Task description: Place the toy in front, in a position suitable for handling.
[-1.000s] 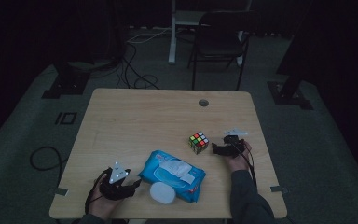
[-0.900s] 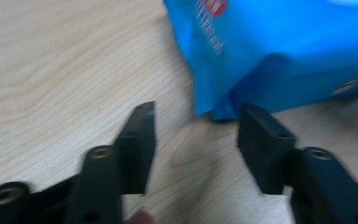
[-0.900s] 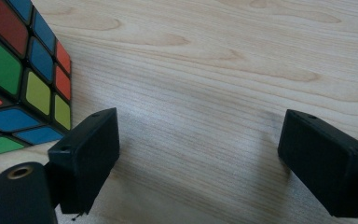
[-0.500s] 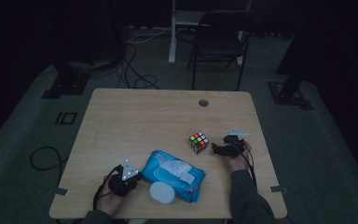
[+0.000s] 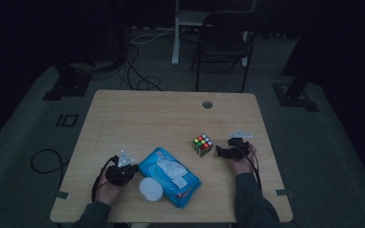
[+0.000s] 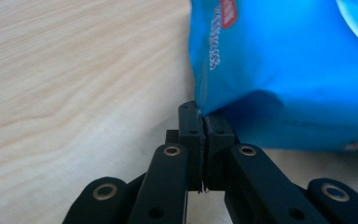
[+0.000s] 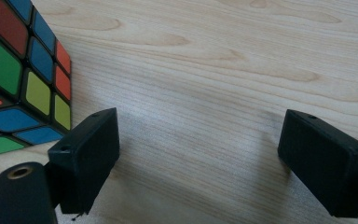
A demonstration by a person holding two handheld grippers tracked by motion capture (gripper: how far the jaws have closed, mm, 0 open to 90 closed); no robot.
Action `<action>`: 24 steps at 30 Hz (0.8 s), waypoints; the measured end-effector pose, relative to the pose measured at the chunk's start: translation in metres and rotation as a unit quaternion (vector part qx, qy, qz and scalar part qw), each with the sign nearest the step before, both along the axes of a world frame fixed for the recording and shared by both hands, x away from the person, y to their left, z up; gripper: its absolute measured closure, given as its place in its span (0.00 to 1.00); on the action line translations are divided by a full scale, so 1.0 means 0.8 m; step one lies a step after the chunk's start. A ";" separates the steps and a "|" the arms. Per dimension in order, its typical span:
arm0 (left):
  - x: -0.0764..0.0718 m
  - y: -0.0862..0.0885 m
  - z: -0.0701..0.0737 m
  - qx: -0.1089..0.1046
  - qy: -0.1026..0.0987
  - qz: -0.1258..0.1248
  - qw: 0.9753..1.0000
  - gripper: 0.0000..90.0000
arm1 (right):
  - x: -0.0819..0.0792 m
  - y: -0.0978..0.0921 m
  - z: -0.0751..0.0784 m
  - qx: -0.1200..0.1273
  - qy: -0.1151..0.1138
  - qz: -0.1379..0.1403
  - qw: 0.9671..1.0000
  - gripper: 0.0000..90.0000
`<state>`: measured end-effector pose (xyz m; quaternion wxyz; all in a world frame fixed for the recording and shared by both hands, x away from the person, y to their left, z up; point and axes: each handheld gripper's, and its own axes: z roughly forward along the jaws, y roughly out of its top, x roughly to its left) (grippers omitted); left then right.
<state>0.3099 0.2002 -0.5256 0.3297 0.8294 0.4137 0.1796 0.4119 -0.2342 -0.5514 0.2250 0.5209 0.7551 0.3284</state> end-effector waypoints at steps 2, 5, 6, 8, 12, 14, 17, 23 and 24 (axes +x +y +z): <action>0.013 0.005 0.001 0.000 0.004 0.005 1.000 0.97 | 0.000 0.000 0.000 0.000 0.000 0.000 1.000 0.14; 0.036 0.013 0.004 -0.008 0.010 0.019 1.000 0.87 | 0.000 0.000 0.000 0.000 0.000 0.000 1.000 0.14; 0.045 0.014 0.004 -0.010 0.009 0.022 1.000 0.86 | 0.000 0.000 0.000 0.000 0.000 0.000 1.000 0.14; 0.064 0.015 0.004 -0.012 0.011 0.027 1.000 0.82 | 0.000 0.000 0.000 0.000 0.000 0.000 1.000 0.14; 0.100 0.019 0.004 -0.028 0.021 0.032 0.999 0.79 | 0.000 0.000 0.000 0.000 0.000 0.000 1.000 0.14; 0.114 0.021 0.004 -0.029 0.024 0.030 0.999 0.74 | 0.000 0.000 0.000 0.000 0.000 0.000 1.000 0.14; 0.126 0.027 0.004 -0.037 0.032 0.032 0.998 0.68 | 0.000 0.000 0.000 0.000 0.000 0.000 1.000 0.14; 0.112 0.052 0.017 -0.056 0.023 0.059 0.996 0.65 | 0.000 0.000 0.000 0.000 0.000 0.000 1.000 0.14; 0.106 0.054 0.022 -0.058 0.019 0.064 0.996 0.65 | 0.000 0.000 0.000 0.000 0.000 0.000 1.000 0.14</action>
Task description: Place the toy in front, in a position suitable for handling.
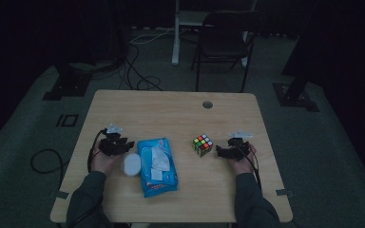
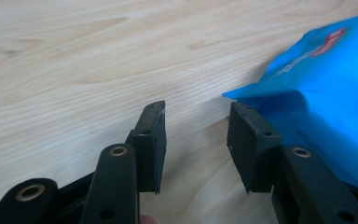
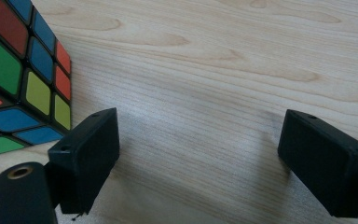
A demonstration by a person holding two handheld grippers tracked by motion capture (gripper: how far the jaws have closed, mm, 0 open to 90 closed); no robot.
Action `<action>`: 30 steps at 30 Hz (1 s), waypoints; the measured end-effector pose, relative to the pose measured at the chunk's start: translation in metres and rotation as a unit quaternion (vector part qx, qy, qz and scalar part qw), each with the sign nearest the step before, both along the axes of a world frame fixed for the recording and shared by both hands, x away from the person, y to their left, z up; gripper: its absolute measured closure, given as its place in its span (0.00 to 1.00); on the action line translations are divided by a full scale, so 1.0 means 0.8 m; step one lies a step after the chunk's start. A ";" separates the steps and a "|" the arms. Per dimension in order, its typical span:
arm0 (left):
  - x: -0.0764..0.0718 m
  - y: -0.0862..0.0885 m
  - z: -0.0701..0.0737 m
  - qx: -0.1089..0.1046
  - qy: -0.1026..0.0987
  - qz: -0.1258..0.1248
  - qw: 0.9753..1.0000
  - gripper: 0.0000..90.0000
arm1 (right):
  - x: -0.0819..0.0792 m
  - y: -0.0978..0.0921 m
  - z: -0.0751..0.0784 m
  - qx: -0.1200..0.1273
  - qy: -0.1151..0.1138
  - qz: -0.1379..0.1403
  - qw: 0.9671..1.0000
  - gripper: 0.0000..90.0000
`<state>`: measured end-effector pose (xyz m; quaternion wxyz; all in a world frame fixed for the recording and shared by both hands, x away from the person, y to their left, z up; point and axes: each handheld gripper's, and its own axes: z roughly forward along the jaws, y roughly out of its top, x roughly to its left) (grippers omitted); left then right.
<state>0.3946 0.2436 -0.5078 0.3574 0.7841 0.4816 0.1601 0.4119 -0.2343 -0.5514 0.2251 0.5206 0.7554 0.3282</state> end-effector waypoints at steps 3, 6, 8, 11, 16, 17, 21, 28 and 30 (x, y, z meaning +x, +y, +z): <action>-0.023 -0.004 0.020 0.001 -0.029 -0.010 1.000 0.66 | 0.000 0.000 0.000 0.000 0.000 0.000 1.000 0.14; -0.045 -0.018 0.040 -0.004 -0.060 -0.022 0.998 0.64 | 0.000 0.000 0.000 0.000 0.000 0.000 1.000 0.14; -0.057 -0.030 0.051 -0.010 -0.072 -0.038 0.997 0.64 | 0.000 0.000 0.000 0.000 0.000 -0.001 1.000 0.14; -0.073 -0.055 0.061 -0.018 -0.074 -0.077 0.994 0.65 | 0.000 0.000 0.000 0.000 0.000 -0.001 1.000 0.14; -0.093 -0.095 0.062 -0.018 -0.062 -0.140 0.988 0.70 | 0.000 0.000 0.000 0.000 0.000 -0.002 1.000 0.14; -0.097 -0.103 0.061 -0.019 -0.059 -0.149 0.987 0.70 | 0.000 0.000 0.000 0.000 0.000 -0.001 1.000 0.14; -0.109 -0.133 0.055 -0.016 -0.045 -0.181 0.982 0.73 | 0.000 0.000 0.000 0.000 0.000 -0.001 1.000 0.14; -0.135 -0.186 0.043 0.010 -0.033 -0.249 0.968 0.82 | 0.000 0.000 0.000 0.001 0.000 -0.002 1.000 0.14; -0.139 -0.196 0.039 0.017 -0.025 -0.260 0.965 0.83 | 0.000 0.000 0.000 0.001 0.000 -0.002 1.000 0.14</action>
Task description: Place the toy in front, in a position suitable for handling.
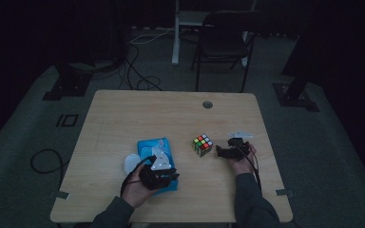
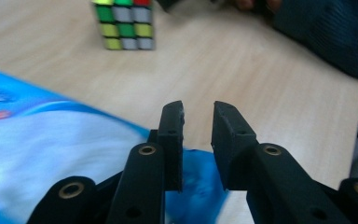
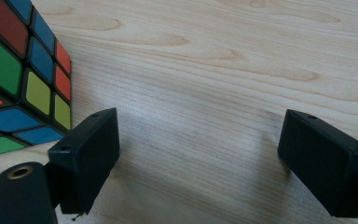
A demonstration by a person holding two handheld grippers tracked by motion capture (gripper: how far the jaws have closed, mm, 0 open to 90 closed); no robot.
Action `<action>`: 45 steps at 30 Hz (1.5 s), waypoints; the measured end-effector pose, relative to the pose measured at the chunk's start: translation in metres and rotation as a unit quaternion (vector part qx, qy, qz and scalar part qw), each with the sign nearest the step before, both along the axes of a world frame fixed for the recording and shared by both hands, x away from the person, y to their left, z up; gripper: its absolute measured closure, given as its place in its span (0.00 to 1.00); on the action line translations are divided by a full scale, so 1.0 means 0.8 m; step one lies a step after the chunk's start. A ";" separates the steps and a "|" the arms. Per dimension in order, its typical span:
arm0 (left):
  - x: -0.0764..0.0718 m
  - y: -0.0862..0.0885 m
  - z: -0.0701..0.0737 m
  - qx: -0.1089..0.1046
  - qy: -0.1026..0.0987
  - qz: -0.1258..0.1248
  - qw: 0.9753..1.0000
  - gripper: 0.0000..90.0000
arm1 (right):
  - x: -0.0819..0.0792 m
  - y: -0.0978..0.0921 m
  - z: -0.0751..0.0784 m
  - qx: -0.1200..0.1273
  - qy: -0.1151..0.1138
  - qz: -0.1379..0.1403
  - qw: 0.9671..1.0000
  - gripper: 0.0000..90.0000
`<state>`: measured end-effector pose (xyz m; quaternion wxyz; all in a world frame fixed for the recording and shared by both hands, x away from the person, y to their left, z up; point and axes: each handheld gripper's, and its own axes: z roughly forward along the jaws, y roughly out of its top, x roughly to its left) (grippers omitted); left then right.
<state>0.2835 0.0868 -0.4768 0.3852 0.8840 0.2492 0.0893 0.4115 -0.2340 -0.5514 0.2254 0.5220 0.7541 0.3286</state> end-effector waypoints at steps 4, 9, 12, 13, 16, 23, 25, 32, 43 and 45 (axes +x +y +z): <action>-0.005 -0.016 -0.011 0.013 0.009 -0.013 1.000 0.83 | 0.000 0.000 0.000 0.000 0.000 0.000 1.000 0.14; -0.004 -0.017 -0.023 0.042 0.014 0.001 0.999 0.86 | 0.000 0.000 0.000 0.000 0.001 -0.001 1.000 0.14; -0.007 -0.017 -0.026 0.052 0.002 0.003 0.999 0.87 | 0.000 0.000 0.000 0.000 0.001 -0.001 1.000 0.14; -0.007 -0.016 -0.027 0.048 0.001 0.005 0.999 0.89 | 0.000 0.000 0.000 0.000 0.000 0.000 1.000 0.14; -0.009 -0.014 -0.027 0.055 -0.010 0.009 0.998 0.89 | 0.000 0.000 0.000 0.000 0.000 0.000 1.000 0.14; -0.006 0.005 -0.027 0.069 -0.019 0.031 0.997 0.89 | 0.000 0.000 0.000 0.000 0.000 0.000 1.000 0.14; -0.003 0.016 -0.027 0.071 -0.019 0.047 0.996 0.89 | 0.000 0.000 0.000 0.000 0.000 0.000 1.000 0.14; 0.012 0.068 -0.031 0.084 -0.019 0.119 0.989 0.89 | 0.000 0.000 0.000 -0.001 0.000 0.000 1.000 0.14; 0.019 0.103 -0.042 0.041 -0.023 0.156 0.987 0.77 | -0.001 0.001 0.000 -0.001 0.000 0.015 1.000 0.14; 0.017 0.101 -0.045 0.033 -0.028 0.150 0.988 0.75 | -0.001 0.001 0.000 -0.001 0.000 0.015 1.000 0.14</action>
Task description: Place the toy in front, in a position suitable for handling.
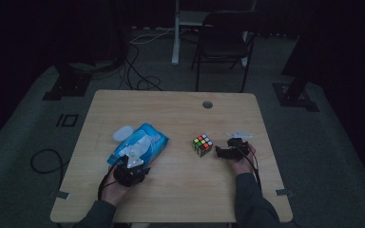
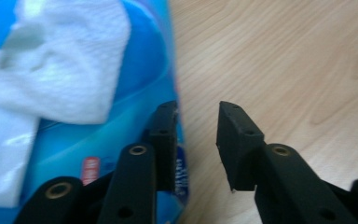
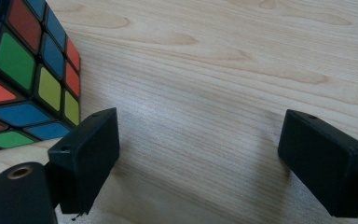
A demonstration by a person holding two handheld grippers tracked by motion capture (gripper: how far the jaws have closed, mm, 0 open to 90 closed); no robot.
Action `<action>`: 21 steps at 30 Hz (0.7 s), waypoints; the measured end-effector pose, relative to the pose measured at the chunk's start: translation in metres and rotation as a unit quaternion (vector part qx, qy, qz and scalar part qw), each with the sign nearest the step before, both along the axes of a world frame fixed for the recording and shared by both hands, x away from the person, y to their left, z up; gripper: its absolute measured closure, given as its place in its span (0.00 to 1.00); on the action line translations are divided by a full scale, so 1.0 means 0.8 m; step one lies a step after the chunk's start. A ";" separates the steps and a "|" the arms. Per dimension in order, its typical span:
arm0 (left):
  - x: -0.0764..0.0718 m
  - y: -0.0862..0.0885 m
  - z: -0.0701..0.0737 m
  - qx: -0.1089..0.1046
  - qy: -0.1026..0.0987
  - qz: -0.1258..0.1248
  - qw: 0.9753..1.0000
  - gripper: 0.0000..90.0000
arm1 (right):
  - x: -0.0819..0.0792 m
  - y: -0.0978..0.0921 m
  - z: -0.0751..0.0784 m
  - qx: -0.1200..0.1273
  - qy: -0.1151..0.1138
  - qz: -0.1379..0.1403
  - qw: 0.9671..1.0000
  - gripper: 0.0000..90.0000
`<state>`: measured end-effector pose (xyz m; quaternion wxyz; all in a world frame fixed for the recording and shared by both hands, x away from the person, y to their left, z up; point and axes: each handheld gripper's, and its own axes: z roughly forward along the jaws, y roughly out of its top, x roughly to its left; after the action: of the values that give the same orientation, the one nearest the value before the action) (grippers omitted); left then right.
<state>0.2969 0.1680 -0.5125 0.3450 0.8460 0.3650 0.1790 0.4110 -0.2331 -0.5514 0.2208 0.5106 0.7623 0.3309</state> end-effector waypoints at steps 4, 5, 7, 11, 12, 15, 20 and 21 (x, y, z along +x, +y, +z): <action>-0.009 -0.007 -0.002 -0.029 -0.011 -0.020 0.999 0.72 | 0.000 0.000 0.000 0.000 0.000 0.000 1.000 0.14; -0.011 -0.010 -0.004 -0.039 -0.012 -0.026 0.999 0.71 | 0.000 0.000 0.000 0.000 0.000 0.000 1.000 0.14; -0.015 -0.015 -0.006 -0.052 -0.015 -0.031 0.998 0.69 | 0.000 0.000 0.000 0.000 0.000 0.000 1.000 0.14; -0.020 -0.043 -0.020 -0.033 -0.016 -0.057 0.998 0.68 | 0.000 0.000 0.000 0.001 -0.002 -0.001 1.000 0.16; -0.020 -0.046 -0.022 -0.026 -0.015 -0.059 0.998 0.67 | -0.001 0.000 0.000 0.000 -0.002 -0.002 1.000 0.16; -0.020 -0.052 -0.026 -0.025 -0.012 -0.066 0.997 0.67 | -0.001 0.000 0.000 0.000 -0.002 -0.002 1.000 0.16; -0.017 -0.056 -0.034 -0.023 -0.007 -0.064 0.998 0.66 | -0.002 -0.002 0.003 0.003 -0.001 -0.006 1.000 0.27; -0.016 -0.056 -0.035 -0.021 -0.006 -0.065 0.998 0.66 | -0.003 -0.002 0.006 0.011 -0.002 -0.004 1.000 0.28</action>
<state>0.2844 0.1231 -0.5403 0.3753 0.8596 0.3109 0.1537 0.4083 -0.2344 -0.5465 0.2177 0.5151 0.7562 0.3398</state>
